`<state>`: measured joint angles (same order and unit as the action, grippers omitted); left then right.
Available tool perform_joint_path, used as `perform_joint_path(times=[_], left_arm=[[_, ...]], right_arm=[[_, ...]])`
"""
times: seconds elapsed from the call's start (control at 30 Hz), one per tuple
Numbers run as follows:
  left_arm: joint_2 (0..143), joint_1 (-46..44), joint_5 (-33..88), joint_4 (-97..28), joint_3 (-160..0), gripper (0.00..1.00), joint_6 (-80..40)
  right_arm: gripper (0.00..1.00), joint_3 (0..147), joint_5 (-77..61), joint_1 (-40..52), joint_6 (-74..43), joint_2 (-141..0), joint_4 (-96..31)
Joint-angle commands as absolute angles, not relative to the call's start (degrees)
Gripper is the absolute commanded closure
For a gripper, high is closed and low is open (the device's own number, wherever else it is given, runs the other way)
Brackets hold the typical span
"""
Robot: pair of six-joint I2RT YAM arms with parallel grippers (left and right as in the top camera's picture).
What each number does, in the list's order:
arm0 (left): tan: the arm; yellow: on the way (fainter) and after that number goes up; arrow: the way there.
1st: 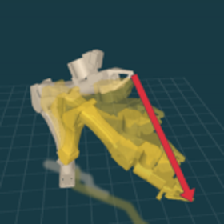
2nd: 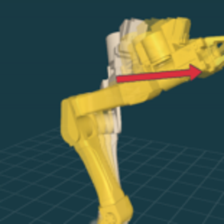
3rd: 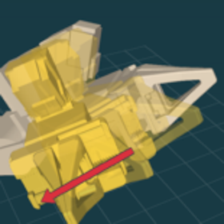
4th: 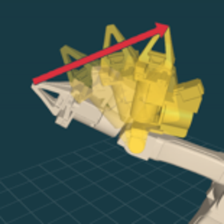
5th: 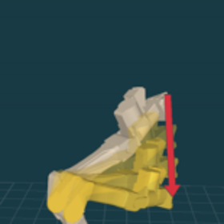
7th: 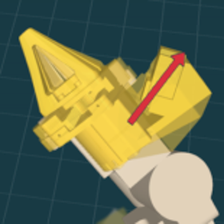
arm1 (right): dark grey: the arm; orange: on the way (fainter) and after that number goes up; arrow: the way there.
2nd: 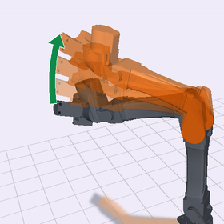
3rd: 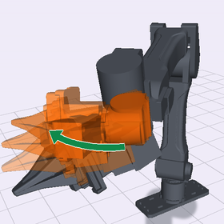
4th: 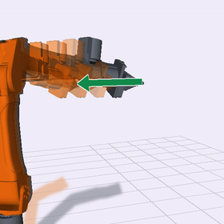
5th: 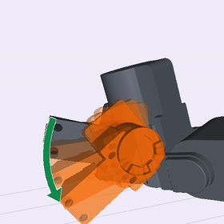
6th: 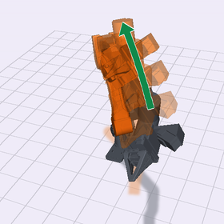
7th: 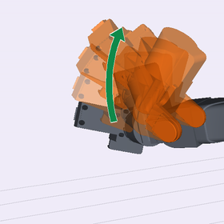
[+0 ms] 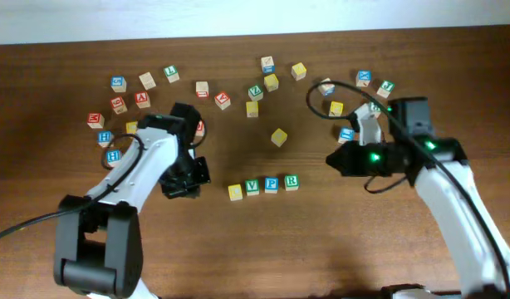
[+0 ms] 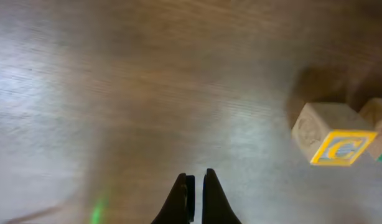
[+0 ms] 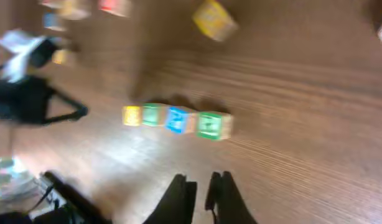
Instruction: Spell out CVPR
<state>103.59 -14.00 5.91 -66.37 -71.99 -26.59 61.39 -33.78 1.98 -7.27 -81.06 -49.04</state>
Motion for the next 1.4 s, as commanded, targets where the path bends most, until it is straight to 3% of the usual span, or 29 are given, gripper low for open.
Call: perform_joint_path(times=[0.0,0.27,0.37,0.63,1.37], left_arm=[[103.2,-17.3,6.8,-61.8,-67.2,1.00,-31.9],[103.2,-19.4,11.6,-51.0,-61.8,1.00,-36.5],[103.2,-19.5,13.3,-49.2,-61.8,1.00,-36.5],[103.2,-22.1,13.7,-46.8,-61.7,1.00,-38.4],[103.2,-22.1,13.7,-40.5,-61.7,1.00,-38.4]], right_arm=[[0.96,62.2,-23.3,2.2,-12.6,-88.8,-48.4],[0.96,62.0,-23.2,10.9,-15.6,-98.1,-42.3],[0.96,62.0,-15.6,13.6,-22.4,-98.5,-42.2],[0.96,62.0,-16.0,17.1,-23.9,-101.8,-40.9],[0.96,61.0,-15.3,19.2,-24.3,-101.8,-39.2]])
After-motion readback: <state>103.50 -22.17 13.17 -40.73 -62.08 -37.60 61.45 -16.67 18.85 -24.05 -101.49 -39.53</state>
